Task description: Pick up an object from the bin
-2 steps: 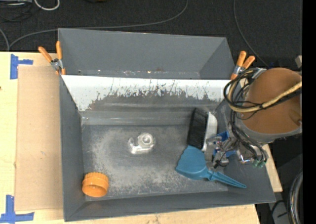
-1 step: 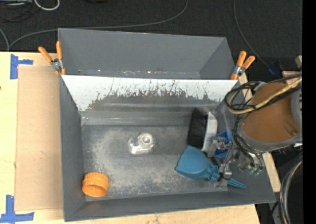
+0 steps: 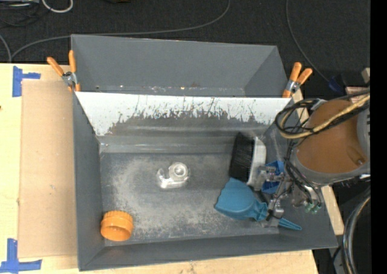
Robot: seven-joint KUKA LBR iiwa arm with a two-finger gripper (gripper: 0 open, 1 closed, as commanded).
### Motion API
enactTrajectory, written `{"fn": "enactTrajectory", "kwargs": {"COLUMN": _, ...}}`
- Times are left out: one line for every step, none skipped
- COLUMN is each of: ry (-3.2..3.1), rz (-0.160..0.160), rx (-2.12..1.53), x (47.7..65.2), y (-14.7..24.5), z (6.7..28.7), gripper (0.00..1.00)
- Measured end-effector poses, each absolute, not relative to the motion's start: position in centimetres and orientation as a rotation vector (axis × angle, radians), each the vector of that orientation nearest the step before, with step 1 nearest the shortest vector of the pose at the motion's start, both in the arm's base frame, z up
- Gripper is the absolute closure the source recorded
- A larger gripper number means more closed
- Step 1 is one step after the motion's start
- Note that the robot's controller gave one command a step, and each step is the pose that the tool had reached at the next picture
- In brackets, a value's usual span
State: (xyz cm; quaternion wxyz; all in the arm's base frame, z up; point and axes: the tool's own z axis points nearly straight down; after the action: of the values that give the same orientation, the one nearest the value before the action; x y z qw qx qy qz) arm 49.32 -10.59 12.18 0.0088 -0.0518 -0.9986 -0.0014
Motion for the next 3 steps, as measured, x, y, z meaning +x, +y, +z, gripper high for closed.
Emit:
{"fn": "enactTrajectory", "kwargs": {"ry": -3.091, "rz": -0.002, "rx": -0.439, "x": 50.1, "y": -8.8, "z": 8.0, "gripper": 0.00}}
{"fn": "enactTrajectory", "kwargs": {"ry": -3.092, "rz": -0.002, "rx": -0.453, "x": 49.5, "y": -9.4, "z": 7.7, "gripper": 0.00}}
{"fn": "enactTrajectory", "kwargs": {"ry": -3.091, "rz": -0.005, "rx": -0.440, "x": 49.4, "y": -5.5, "z": 7.0, "gripper": 0.00}}
